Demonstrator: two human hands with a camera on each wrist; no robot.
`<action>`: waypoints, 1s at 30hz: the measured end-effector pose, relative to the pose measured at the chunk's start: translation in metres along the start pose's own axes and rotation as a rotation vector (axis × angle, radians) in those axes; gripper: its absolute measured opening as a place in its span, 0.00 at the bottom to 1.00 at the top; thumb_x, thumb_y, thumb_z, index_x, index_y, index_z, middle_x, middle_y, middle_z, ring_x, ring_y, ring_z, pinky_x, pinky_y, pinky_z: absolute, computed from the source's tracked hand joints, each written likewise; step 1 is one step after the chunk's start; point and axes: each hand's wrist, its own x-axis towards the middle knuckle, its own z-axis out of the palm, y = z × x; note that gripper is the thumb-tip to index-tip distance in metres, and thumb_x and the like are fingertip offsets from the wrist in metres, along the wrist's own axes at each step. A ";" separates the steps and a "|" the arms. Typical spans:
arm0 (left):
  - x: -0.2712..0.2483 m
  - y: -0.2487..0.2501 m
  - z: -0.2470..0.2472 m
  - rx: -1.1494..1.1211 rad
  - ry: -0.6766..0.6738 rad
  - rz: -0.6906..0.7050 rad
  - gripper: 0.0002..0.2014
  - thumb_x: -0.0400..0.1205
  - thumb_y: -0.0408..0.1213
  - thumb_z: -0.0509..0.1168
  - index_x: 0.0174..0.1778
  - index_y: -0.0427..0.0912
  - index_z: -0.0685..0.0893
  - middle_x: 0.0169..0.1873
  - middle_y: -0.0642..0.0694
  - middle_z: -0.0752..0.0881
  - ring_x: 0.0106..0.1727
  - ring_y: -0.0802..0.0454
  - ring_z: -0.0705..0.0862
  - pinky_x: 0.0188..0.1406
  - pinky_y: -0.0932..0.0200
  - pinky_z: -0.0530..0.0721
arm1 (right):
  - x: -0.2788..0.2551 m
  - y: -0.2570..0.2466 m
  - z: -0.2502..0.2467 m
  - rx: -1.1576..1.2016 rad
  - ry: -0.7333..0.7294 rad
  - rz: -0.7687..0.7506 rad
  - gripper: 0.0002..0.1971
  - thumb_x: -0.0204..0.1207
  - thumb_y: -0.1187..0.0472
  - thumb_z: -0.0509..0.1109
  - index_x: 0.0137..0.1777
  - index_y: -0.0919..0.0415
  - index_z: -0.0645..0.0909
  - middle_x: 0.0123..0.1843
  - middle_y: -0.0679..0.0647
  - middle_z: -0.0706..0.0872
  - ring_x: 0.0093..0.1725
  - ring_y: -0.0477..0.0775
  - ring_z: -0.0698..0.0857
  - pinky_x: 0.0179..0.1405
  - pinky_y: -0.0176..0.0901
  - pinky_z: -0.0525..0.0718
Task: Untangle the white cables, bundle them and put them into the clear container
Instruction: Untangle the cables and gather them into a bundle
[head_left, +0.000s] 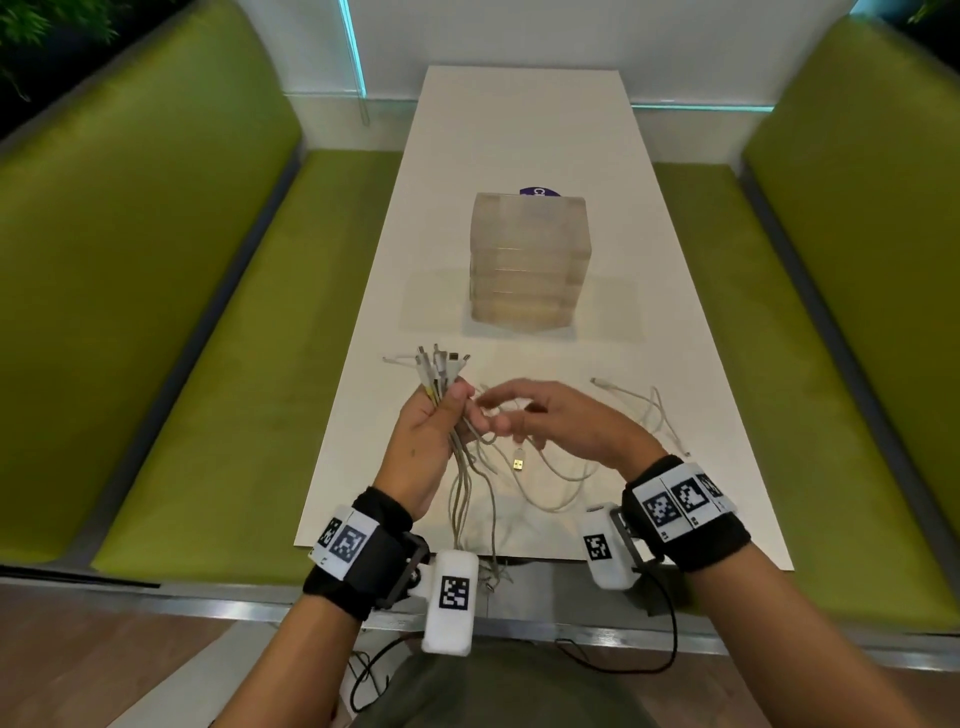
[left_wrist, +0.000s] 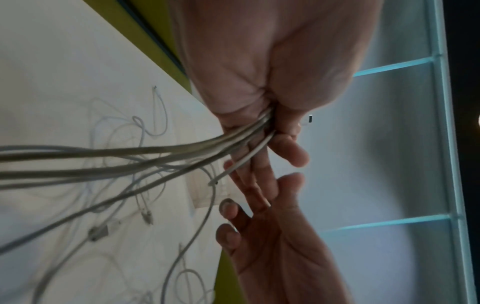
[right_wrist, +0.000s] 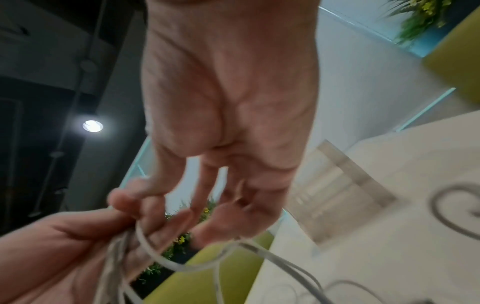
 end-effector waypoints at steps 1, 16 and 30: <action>-0.001 0.000 0.000 0.008 -0.006 0.007 0.11 0.88 0.35 0.52 0.44 0.39 0.77 0.24 0.49 0.83 0.34 0.51 0.86 0.44 0.57 0.85 | 0.001 0.006 0.000 0.071 -0.089 0.000 0.12 0.80 0.55 0.68 0.63 0.49 0.81 0.51 0.41 0.86 0.44 0.43 0.82 0.42 0.36 0.79; 0.001 0.039 -0.021 -0.272 0.130 0.148 0.11 0.88 0.35 0.51 0.41 0.41 0.74 0.21 0.53 0.72 0.22 0.58 0.65 0.25 0.64 0.71 | 0.037 0.067 -0.013 -0.296 0.256 0.096 0.04 0.77 0.64 0.70 0.46 0.63 0.86 0.47 0.50 0.86 0.43 0.47 0.83 0.46 0.34 0.77; 0.010 0.001 0.013 0.171 0.110 -0.009 0.11 0.83 0.34 0.66 0.57 0.32 0.83 0.19 0.58 0.75 0.22 0.61 0.67 0.22 0.66 0.67 | 0.023 0.002 0.011 -0.251 0.338 -0.186 0.11 0.80 0.58 0.67 0.37 0.48 0.85 0.27 0.42 0.82 0.26 0.36 0.78 0.30 0.30 0.72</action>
